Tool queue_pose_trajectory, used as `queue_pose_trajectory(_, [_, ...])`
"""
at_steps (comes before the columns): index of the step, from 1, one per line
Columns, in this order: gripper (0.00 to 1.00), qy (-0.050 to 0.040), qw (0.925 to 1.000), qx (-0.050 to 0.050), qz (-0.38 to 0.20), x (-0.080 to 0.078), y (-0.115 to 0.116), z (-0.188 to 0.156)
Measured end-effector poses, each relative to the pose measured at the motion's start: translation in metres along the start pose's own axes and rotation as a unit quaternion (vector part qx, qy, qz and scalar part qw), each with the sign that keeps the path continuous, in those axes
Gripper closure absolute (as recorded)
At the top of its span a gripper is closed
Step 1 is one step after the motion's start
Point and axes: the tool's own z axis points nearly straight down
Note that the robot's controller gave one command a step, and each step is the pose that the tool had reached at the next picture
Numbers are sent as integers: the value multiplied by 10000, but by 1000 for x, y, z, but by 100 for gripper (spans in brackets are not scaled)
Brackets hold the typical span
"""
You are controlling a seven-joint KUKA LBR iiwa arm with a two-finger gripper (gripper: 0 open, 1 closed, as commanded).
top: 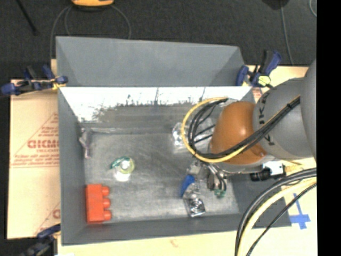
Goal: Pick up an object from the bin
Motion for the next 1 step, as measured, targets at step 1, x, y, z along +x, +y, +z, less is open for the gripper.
queue_pose_trajectory(1, [100,-26,9980,-1,-638,-23,-6,-163])
